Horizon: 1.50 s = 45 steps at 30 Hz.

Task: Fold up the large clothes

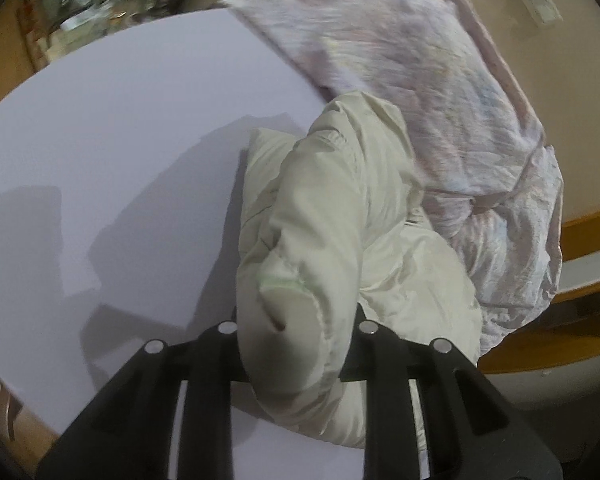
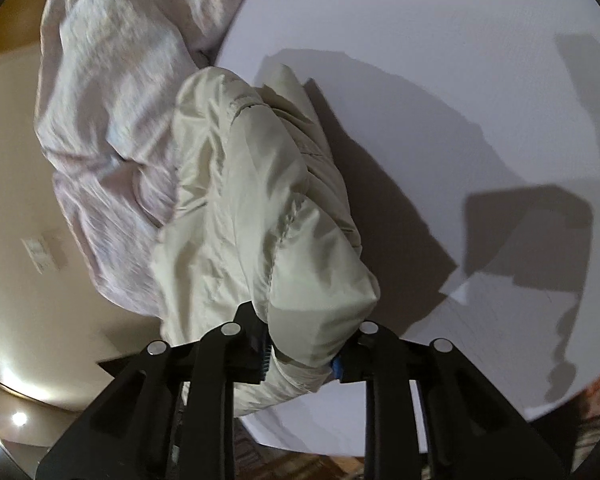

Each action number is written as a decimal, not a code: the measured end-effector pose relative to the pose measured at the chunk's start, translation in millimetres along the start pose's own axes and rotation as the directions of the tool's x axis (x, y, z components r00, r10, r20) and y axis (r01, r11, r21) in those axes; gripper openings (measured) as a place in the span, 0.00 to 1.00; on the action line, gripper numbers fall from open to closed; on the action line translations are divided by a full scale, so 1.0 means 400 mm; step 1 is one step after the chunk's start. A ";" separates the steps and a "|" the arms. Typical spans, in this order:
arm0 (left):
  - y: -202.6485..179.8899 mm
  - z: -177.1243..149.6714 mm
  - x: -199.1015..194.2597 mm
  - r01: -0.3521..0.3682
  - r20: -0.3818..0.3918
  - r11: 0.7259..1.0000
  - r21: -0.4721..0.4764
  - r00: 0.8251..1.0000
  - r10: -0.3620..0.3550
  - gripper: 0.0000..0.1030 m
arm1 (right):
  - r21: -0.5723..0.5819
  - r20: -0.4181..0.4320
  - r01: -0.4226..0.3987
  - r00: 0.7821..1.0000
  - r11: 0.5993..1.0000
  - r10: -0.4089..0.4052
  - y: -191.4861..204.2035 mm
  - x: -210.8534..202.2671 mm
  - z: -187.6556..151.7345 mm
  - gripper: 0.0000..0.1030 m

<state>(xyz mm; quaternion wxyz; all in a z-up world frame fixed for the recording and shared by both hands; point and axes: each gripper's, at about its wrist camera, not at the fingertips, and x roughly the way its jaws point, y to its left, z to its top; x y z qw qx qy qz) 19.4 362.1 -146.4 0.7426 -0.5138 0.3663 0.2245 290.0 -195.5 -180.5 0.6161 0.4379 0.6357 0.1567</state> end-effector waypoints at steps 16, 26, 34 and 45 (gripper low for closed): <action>0.063 -0.063 0.036 -0.039 -0.030 0.999 -0.011 0.999 0.039 0.71 | -0.531 0.195 0.258 0.964 0.807 -0.180 0.288 0.014 -0.150 0.51; 0.065 -0.057 0.050 -0.014 -0.011 0.999 -0.047 1.000 0.014 0.72 | -0.805 0.097 0.228 0.961 0.548 -0.257 0.429 0.285 -0.350 0.26; 0.053 -0.050 0.067 0.024 -0.010 0.998 -0.063 1.000 -0.025 0.73 | -0.817 0.158 0.338 0.911 0.468 -0.381 0.373 0.418 -0.334 0.23; 0.059 -0.042 0.096 0.067 -0.005 0.991 -0.115 0.998 -0.067 0.65 | -0.826 0.177 0.340 0.914 0.449 -0.365 0.361 0.429 -0.334 0.23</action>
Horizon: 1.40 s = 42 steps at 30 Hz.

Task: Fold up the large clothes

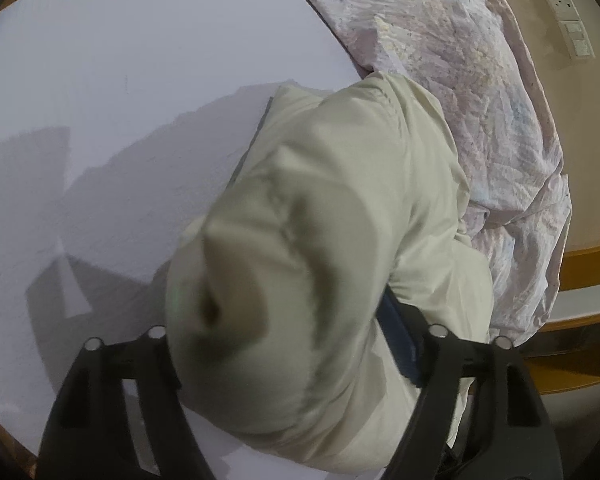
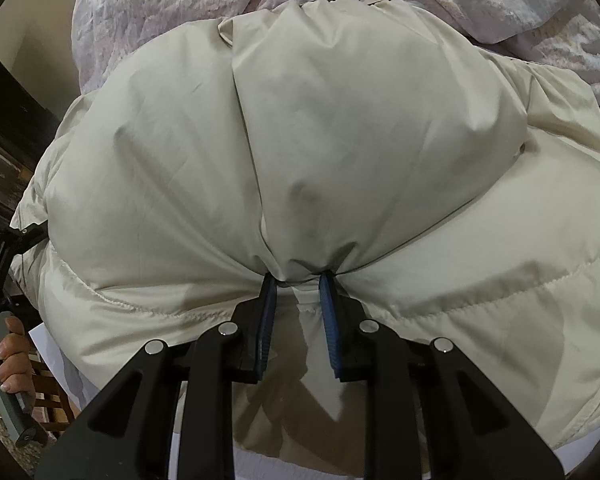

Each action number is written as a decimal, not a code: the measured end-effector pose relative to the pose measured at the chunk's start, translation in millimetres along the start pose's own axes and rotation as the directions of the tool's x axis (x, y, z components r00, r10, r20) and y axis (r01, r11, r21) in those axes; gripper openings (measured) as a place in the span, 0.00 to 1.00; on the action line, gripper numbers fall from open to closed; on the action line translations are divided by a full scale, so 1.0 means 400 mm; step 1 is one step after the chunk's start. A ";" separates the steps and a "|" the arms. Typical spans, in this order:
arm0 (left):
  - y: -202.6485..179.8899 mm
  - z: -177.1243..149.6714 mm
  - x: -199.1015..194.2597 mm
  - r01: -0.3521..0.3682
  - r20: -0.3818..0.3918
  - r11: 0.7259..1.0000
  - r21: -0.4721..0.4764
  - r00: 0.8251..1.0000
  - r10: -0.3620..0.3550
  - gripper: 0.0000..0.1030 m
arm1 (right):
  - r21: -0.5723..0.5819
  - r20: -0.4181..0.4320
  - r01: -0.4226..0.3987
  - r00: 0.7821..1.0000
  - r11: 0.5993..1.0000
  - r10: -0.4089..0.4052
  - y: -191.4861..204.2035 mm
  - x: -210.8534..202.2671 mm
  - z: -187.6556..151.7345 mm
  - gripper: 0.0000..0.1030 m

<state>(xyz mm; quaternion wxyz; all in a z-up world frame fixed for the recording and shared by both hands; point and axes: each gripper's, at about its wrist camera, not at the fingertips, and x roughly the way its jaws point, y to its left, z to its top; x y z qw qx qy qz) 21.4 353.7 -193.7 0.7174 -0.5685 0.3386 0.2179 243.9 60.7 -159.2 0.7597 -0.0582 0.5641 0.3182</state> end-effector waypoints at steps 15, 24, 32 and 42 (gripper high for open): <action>-0.166 -0.028 -0.118 0.158 0.046 0.965 0.207 0.984 -0.171 0.26 | 0.027 0.017 0.000 1.000 1.000 -0.001 -0.019 -0.022 -0.020 0.23; -0.414 -0.144 -0.180 0.296 -0.037 0.829 0.474 0.948 -0.317 0.26 | 0.045 0.011 -0.009 1.000 0.999 0.008 -0.024 -0.023 -0.010 0.23; -0.554 -0.258 -0.151 0.349 -0.135 0.743 0.571 0.933 -0.334 0.31 | 0.062 -0.017 -0.064 0.998 0.996 0.065 -0.054 -0.028 0.010 0.23; -0.661 -0.370 -0.088 0.357 -0.192 0.705 0.613 0.933 -0.305 0.36 | 0.180 0.036 -0.186 0.983 0.966 0.182 -0.213 -0.168 -0.030 0.23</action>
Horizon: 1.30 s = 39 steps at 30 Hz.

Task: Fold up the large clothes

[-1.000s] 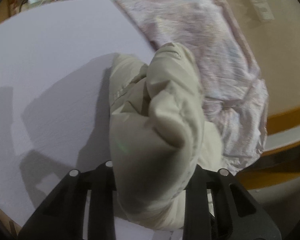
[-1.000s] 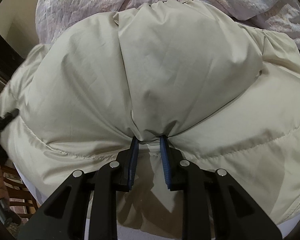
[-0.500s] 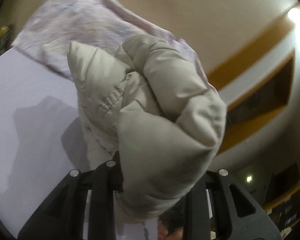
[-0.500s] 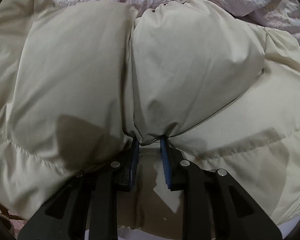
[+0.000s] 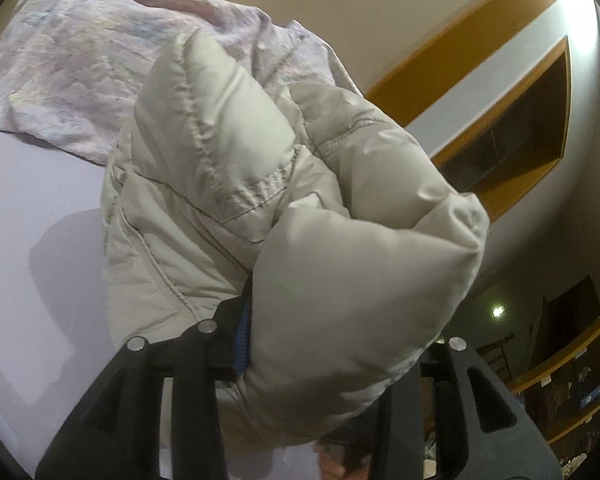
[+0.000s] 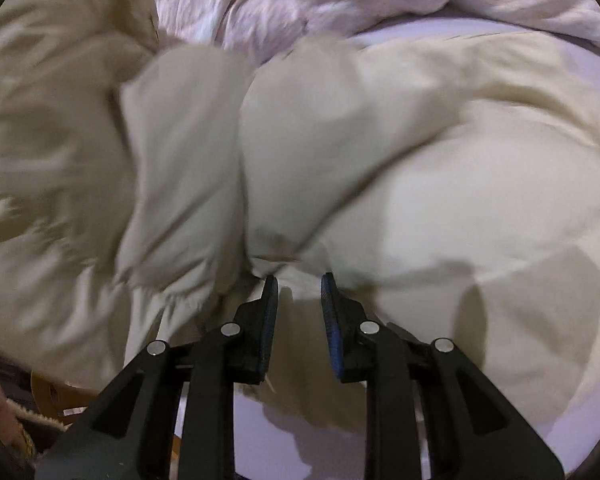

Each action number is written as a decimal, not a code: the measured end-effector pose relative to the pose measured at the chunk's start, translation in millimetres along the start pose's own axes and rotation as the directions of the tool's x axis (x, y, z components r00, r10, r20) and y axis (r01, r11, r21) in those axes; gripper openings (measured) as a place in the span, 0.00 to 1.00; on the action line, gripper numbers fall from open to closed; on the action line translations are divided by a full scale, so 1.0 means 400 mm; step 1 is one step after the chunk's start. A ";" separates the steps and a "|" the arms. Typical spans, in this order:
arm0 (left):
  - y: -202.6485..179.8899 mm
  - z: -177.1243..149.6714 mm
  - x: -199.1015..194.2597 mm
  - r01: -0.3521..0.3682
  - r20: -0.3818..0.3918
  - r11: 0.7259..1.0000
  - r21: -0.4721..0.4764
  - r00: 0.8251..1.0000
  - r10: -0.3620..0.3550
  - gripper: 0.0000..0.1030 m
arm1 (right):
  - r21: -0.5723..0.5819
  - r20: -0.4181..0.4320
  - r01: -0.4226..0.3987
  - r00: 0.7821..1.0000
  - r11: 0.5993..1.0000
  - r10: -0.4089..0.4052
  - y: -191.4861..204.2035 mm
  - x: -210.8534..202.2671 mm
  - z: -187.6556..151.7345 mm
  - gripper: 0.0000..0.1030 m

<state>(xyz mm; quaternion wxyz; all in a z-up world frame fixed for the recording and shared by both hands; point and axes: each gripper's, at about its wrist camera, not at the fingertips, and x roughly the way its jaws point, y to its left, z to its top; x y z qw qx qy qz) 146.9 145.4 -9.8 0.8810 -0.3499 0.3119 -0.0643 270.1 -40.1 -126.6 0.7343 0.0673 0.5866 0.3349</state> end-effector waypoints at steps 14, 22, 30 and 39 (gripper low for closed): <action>-0.149 -0.072 0.168 0.033 -0.118 0.997 0.064 0.993 -0.025 0.38 | 0.190 0.072 0.028 0.996 0.981 -0.042 -0.254 -0.161 -0.106 0.23; -0.208 -0.128 0.239 0.044 -0.208 0.995 0.092 0.978 -0.024 0.40 | 0.227 0.089 0.018 0.995 0.974 -0.039 -0.288 -0.177 -0.142 0.23; -0.244 -0.165 0.311 0.048 -0.300 0.990 0.129 0.954 -0.008 0.43 | 0.264 0.106 0.030 0.993 0.964 -0.059 -0.316 -0.178 -0.172 0.23; -0.286 -0.159 0.311 0.122 -0.360 0.980 0.156 0.931 -0.058 0.82 | 0.285 0.119 0.015 0.992 0.958 -0.051 -0.327 -0.182 -0.185 0.23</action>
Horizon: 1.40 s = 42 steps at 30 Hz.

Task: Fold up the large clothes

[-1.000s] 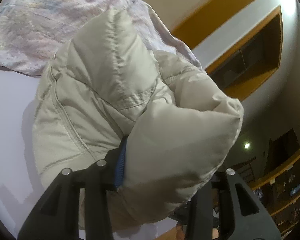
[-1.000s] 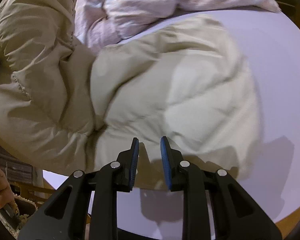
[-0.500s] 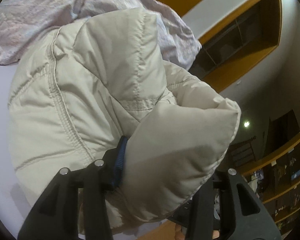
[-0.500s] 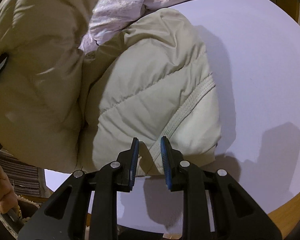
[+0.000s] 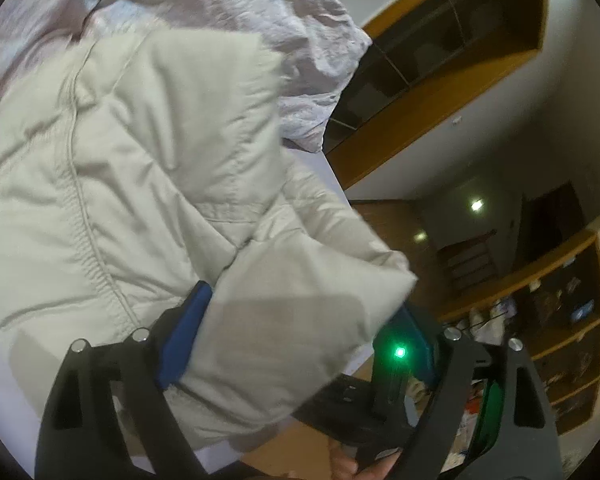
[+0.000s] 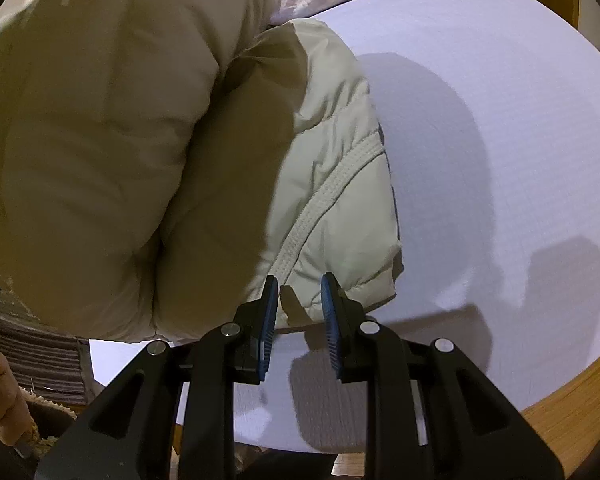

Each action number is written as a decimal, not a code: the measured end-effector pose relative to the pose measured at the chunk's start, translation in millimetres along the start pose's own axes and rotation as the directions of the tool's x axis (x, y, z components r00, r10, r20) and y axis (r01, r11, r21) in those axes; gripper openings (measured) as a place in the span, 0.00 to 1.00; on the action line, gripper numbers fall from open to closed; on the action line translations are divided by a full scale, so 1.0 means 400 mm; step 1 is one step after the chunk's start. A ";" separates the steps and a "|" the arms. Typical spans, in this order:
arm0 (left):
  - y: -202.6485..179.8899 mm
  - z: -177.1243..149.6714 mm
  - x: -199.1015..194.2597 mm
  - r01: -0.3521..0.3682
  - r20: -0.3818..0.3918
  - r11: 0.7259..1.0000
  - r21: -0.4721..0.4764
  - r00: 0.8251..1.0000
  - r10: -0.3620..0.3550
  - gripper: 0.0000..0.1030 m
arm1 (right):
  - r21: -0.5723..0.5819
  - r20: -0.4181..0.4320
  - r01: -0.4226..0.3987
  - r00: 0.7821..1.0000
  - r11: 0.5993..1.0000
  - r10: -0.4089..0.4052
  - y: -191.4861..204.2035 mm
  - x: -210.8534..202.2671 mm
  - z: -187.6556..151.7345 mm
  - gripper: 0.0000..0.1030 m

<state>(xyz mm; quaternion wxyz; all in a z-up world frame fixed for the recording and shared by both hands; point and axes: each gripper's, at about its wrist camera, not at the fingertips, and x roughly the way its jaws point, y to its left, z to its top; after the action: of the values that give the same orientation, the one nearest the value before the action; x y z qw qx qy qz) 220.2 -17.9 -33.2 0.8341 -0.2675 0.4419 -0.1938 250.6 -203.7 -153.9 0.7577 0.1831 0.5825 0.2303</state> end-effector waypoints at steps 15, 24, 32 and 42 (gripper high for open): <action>0.042 0.041 -0.223 -0.111 0.165 0.992 -0.058 0.979 0.120 0.86 | 0.004 -0.008 -0.006 1.000 1.000 0.006 -0.026 -0.014 -0.007 0.23; 0.220 0.076 -0.203 -0.321 0.150 0.937 -0.138 0.928 0.340 0.85 | 0.008 -0.007 -0.003 1.000 1.000 0.003 -0.022 -0.011 0.000 0.23; 0.219 0.045 -0.064 -0.359 0.061 0.930 -0.075 0.930 0.363 0.84 | -0.003 0.007 0.015 1.000 1.000 -0.015 -0.007 -0.020 -0.016 0.23; 0.162 0.027 0.049 -0.400 0.032 0.916 0.003 0.916 0.400 0.89 | 0.011 0.058 0.063 0.996 0.998 -0.064 -0.041 -0.069 -0.037 0.23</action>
<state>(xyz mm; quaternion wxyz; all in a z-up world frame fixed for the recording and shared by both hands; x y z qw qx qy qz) 245.4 24.9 -80.7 0.8640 -0.1706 0.4734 -0.0171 232.6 -232.6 -144.3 0.7805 0.1748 0.5667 0.1979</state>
